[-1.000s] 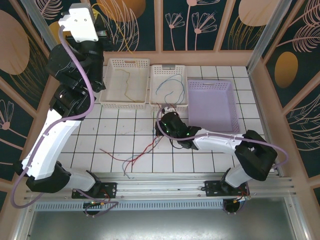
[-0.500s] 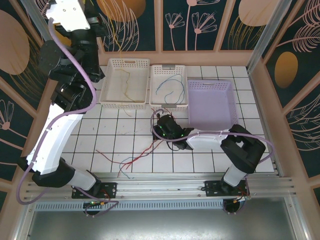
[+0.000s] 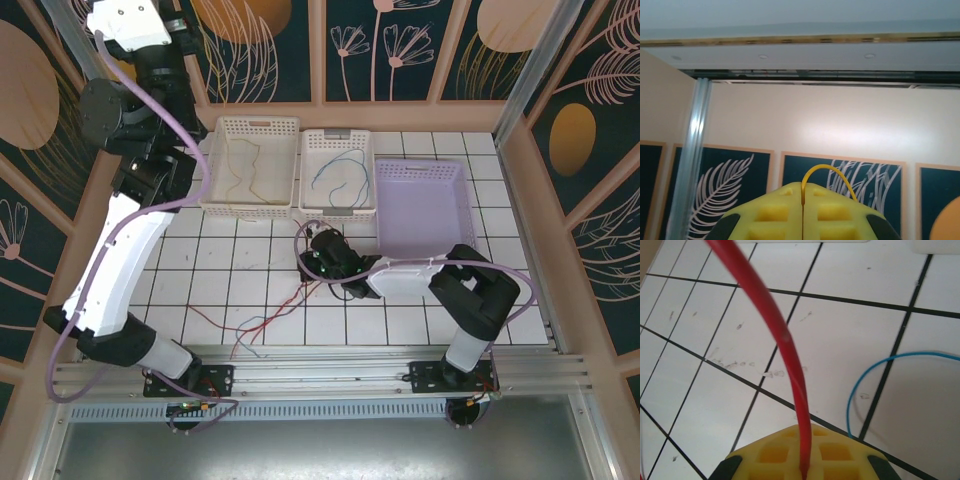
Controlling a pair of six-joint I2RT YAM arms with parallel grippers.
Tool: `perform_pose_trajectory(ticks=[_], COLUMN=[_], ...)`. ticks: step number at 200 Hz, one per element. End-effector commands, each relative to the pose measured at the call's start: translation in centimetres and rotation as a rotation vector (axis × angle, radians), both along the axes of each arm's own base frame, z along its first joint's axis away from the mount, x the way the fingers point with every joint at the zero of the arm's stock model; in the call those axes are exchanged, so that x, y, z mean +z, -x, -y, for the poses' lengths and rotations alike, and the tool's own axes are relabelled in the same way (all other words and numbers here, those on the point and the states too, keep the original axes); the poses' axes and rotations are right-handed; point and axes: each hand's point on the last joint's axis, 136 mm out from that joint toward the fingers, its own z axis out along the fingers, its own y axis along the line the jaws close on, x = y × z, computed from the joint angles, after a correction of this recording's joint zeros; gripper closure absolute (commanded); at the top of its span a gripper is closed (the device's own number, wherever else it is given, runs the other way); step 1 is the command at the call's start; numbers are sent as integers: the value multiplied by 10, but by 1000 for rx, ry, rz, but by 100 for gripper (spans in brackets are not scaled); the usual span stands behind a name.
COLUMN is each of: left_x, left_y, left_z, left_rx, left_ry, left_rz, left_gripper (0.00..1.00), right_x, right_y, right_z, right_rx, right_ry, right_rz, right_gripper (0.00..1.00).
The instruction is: Untangle the cables
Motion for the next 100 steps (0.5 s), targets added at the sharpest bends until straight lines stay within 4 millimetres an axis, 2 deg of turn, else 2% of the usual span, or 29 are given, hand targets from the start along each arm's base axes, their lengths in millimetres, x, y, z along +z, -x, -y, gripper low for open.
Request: perform_pose_trajectory(ticks=[1,29,65,100], left_x=[4,-1,-2,-19], left_y=[-7,-24,-43,-72], left_z=[-11,-17,-12,-6], left_rx=[-18,-23,-52,-38], left_ry=[47,78,100,99], left_rz=[57,66,71,40], left_gripper=[100,100,100,100], right_x=[14,14,13,9], right_y=[0,-1,-3,-6], right_z=[-18,-20,-17,-13], right_rx=[61,75,83,89], right_ry=[-34,-27,-14,-27], right_rz=[32,36,44,34], right_gripper=[100,100,100,100])
